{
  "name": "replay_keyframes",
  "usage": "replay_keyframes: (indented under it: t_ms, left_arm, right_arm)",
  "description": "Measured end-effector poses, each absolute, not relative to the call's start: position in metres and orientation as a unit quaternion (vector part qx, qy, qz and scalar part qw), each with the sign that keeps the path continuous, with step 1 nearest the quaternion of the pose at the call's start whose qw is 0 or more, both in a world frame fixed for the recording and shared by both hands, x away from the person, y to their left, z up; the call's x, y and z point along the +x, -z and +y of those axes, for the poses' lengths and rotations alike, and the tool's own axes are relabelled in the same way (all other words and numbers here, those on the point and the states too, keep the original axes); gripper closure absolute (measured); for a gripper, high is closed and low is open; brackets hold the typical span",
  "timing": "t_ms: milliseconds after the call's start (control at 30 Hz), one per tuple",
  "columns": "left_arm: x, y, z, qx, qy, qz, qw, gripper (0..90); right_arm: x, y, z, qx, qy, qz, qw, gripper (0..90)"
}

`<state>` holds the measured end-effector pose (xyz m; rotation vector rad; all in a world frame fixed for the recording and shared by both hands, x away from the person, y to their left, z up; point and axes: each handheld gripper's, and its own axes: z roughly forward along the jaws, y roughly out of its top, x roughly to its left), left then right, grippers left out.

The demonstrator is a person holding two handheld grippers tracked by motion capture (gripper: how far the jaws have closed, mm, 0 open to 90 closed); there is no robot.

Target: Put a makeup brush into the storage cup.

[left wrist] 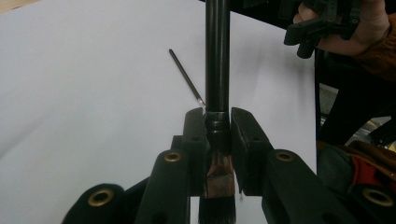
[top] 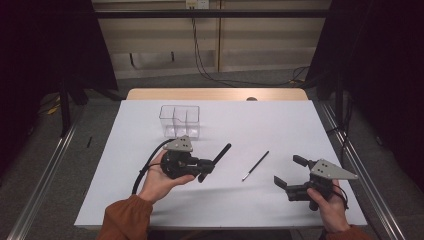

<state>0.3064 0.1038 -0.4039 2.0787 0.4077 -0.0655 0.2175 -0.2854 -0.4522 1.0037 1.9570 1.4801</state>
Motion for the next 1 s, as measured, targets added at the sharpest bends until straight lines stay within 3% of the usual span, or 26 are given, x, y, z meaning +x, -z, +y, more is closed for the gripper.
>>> replay_keyframes:
  t_ms: [1000]
  left_arm:
    - [0.305, 0.389, 0.072, 0.913, 0.059, 0.119, 0.387, 76.8]
  right_arm:
    - [0.236, 0.442, -0.248, 0.303, -0.538, 0.766, 0.179, 0.0]
